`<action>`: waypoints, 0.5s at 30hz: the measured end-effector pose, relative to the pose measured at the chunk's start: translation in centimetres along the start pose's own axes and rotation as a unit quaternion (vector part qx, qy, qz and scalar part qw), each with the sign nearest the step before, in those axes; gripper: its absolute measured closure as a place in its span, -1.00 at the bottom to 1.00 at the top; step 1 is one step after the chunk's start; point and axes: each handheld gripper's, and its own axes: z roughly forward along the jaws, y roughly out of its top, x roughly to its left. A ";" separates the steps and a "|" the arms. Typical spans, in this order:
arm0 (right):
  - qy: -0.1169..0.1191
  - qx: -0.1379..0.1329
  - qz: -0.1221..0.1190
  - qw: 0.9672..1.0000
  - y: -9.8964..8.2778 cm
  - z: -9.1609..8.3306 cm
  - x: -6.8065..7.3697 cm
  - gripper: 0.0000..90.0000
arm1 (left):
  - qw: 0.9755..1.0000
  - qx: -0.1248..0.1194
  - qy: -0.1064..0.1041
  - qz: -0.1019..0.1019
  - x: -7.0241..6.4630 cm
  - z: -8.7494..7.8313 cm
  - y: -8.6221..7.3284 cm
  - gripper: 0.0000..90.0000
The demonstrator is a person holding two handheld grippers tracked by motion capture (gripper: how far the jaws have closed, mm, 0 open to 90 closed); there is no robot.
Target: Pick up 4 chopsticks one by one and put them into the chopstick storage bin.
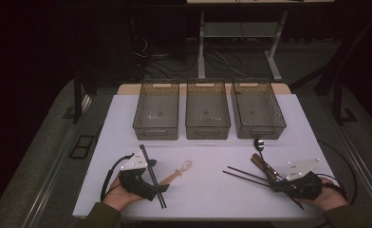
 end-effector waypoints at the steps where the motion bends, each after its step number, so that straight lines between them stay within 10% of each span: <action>1: 0.001 0.001 0.000 1.000 0.0 0.0 0.0 0.89 | 1.000 0.000 0.000 0.001 0.0 0.0 0.0 -1.00; 15: 0.017 -0.013 0.006 1.000 0.1 -0.7 0.9 0.89 | 1.000 0.000 0.000 0.001 0.0 0.0 0.0 -1.00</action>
